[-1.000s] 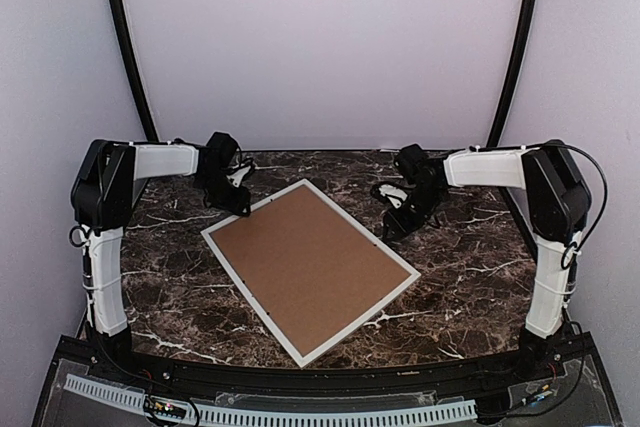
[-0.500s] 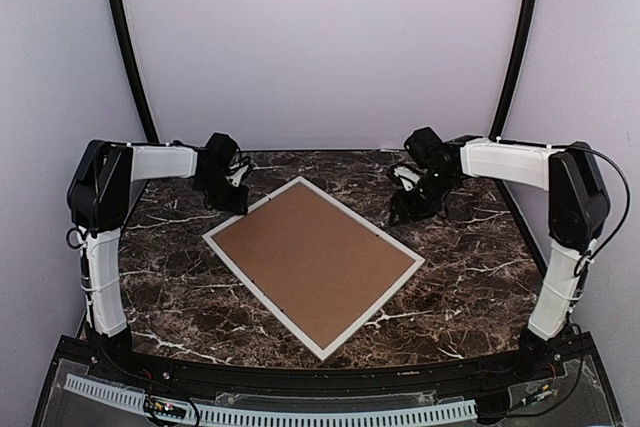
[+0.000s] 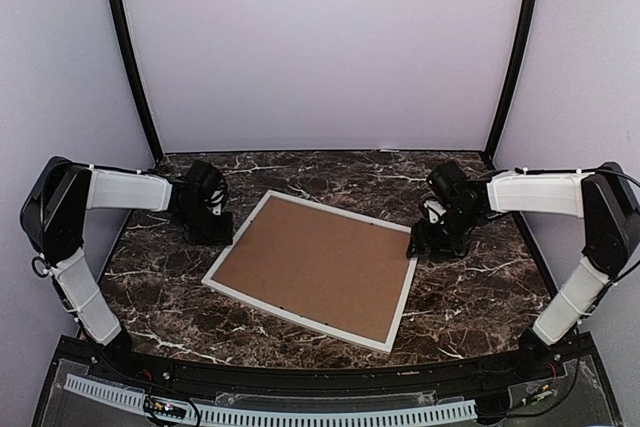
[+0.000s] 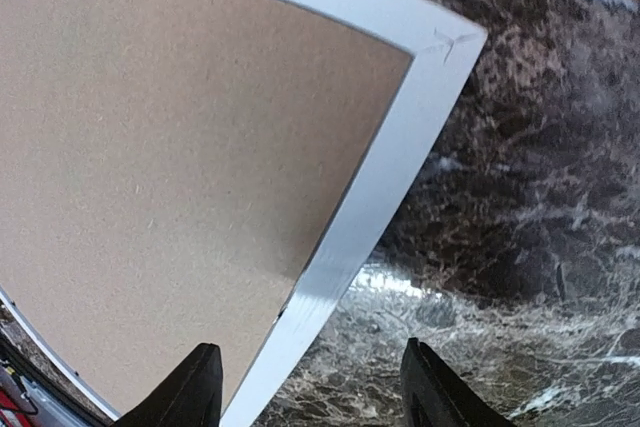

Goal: Put the photo into the frame
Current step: Rotate the photo frame at the center of the board.

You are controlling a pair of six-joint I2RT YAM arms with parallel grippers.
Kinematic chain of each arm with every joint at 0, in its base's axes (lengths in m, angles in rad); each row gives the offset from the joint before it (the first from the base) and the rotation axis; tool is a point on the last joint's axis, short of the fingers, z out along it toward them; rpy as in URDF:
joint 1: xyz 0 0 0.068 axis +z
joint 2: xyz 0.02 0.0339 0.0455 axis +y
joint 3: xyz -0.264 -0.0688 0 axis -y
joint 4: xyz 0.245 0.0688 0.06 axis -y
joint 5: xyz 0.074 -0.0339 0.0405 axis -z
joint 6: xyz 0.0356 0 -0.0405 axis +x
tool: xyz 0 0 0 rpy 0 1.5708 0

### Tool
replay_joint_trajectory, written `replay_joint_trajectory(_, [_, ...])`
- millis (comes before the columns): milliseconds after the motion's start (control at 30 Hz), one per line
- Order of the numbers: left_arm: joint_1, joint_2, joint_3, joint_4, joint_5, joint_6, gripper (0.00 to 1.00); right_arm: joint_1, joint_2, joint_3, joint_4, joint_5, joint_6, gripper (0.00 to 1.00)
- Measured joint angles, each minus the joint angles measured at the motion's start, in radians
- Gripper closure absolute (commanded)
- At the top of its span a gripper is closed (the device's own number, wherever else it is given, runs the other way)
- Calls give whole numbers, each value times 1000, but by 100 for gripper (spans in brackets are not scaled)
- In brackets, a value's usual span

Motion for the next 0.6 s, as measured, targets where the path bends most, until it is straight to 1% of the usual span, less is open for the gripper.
replay_joint_trajectory(100, [-56,-51,-64,10,-8,-60,86,6,-43,-68,29,-8,48,39])
replay_joint_trajectory(167, [-99,-78,-98,21,-9,-96,81,11,-62,-101,45,-9,72,39])
replay_joint_trajectory(400, [-251,-164,-221,40,11,-214,71,27,-113,-213,79,11,135,43])
replay_joint_trajectory(500, [-315,-206,-259,41,31,-256,62,27,-134,-231,67,47,140,47])
replay_joint_trajectory(600, [-354,-246,-286,28,47,-285,55,27,-144,-233,58,77,132,54])
